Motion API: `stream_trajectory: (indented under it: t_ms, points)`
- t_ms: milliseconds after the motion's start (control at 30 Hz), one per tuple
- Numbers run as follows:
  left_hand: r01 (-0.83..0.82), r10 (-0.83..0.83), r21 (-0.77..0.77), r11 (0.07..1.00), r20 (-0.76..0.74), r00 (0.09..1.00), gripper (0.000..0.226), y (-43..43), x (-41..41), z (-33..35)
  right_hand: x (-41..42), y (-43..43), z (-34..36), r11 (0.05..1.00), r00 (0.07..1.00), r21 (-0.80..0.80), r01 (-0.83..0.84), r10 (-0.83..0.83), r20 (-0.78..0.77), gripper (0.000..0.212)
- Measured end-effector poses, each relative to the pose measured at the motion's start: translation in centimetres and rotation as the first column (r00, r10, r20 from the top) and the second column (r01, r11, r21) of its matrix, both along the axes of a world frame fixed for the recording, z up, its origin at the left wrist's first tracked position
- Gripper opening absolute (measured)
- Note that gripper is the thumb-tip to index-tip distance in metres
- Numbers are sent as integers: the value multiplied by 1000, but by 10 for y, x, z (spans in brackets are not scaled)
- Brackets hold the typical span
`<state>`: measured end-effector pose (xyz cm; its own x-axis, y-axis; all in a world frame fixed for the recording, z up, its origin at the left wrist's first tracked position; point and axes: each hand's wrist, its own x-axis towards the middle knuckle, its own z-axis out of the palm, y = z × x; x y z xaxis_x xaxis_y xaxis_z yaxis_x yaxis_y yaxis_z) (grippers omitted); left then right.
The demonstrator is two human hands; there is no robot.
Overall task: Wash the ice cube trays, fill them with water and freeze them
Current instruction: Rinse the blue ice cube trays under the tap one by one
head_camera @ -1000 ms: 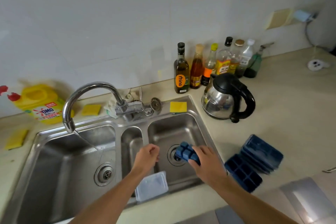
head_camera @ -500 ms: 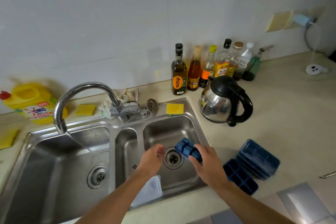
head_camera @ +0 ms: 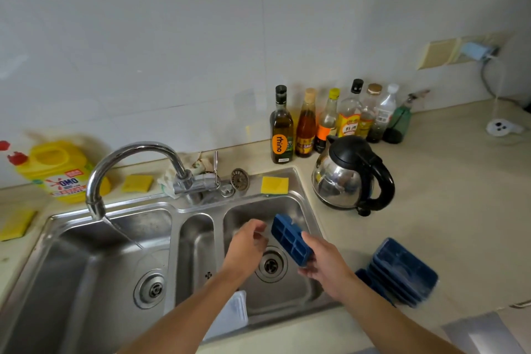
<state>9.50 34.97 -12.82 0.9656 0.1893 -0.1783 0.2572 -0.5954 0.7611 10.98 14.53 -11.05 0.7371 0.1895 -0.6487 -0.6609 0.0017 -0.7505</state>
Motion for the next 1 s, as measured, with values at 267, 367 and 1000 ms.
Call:
stream_trajectory:
  t_ms: [267,367,1000]
  points:
    - [-127,140,-163,978,73,987,30,-73,-17,16,-5,-76,26,970,963,193,-149,187,-196,57]
    - [-149,160,-135,979,74,984,23,-98,-26,18,-4,-108,40,951,956,-141,-276,287,64,56]
    - [-21,50,289,957,-90,995,25,-215,-45,2,-12,-234,9,434,484,-880,-194,823,299,62]
